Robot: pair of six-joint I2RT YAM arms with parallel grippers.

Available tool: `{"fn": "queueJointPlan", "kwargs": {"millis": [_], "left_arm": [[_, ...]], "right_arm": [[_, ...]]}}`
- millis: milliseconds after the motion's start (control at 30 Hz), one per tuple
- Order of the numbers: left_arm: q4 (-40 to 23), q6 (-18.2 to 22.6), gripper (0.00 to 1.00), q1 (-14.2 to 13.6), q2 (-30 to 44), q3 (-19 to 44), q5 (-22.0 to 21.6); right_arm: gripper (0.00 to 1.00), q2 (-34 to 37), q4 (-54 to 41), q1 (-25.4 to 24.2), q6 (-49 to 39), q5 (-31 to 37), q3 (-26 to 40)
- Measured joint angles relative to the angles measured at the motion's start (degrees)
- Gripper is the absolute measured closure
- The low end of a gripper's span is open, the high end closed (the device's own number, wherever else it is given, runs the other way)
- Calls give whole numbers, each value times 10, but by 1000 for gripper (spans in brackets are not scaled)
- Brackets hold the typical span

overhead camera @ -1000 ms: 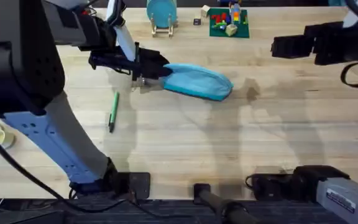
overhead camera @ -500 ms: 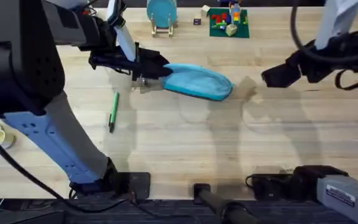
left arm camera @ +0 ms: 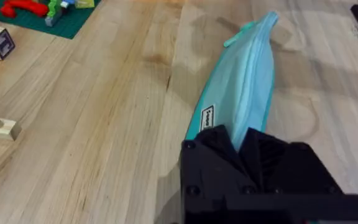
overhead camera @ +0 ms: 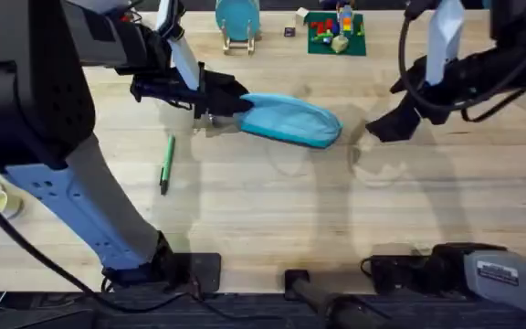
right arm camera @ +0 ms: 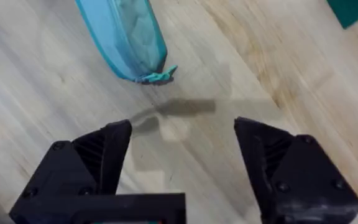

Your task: Unzip the bag, pick up the pens from the table one at a time and place them inside, then zip the bag closed.

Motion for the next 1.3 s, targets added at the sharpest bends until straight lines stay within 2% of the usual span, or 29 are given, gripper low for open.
{"fn": "queueJointPlan", "kwargs": {"millis": [733,1133,1300], "left_arm": [[2,0,958,0,0,0,-1],[10,0,958,-1,0,0,-1],[10,0,958,-1,0,0,-1]], "right_arm": [[5,170,82,0,-54,-98,0],[5,183,96,0,-66,-120,1],[5,209,102,0,-69,-139,1]]}}
